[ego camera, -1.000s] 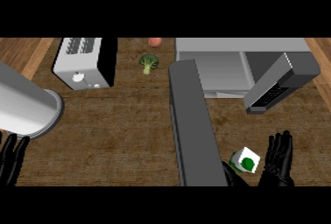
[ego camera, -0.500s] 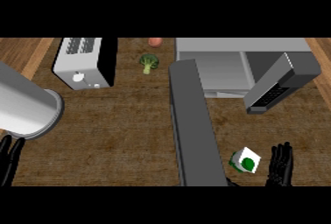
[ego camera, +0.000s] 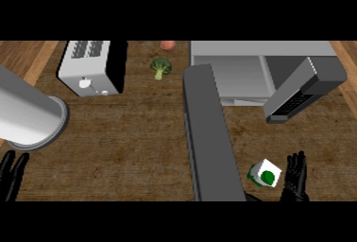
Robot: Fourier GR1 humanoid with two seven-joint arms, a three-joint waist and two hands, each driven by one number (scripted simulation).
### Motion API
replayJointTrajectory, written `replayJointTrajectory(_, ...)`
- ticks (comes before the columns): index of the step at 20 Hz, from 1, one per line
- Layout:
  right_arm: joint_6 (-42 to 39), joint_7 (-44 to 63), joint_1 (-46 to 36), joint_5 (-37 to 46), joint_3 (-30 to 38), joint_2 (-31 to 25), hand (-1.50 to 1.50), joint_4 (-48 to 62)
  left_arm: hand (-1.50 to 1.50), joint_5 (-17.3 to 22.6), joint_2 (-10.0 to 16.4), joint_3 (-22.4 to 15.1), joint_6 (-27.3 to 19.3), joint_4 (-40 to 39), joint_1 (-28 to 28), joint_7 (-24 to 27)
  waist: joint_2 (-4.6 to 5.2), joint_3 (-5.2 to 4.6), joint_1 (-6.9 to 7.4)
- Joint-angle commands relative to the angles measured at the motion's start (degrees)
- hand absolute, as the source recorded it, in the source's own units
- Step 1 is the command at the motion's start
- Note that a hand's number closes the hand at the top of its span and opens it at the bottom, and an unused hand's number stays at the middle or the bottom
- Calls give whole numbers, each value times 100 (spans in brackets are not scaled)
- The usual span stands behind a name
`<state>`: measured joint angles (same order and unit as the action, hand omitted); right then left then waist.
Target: Pick up the milk, place it into the microwave and close the microwave
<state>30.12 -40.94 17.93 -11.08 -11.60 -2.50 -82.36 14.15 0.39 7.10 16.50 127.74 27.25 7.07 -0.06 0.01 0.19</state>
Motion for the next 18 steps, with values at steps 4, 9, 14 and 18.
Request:
replayJointTrajectory(4,-58,-373,-478,-118,463,203,-150,850,-150,-50,-34,-161,-3,180,322,189,-1,-1,9)
replayJointTrajectory(9,-65,-678,-359,-299,1090,-93,-150,1584,-150,74,61,224,59,-168,-51,141,4,0,-11)
replayJointTrajectory(14,-10,-1020,-920,-291,1432,64,-150,2540,-150,147,-36,63,247,282,512,134,-1,1,29)
replayJointTrajectory(18,-1498,-1280,-891,-705,1589,-417,-150,2907,-150,-48,-34,-43,3,-12,79,-9,2,4,7)
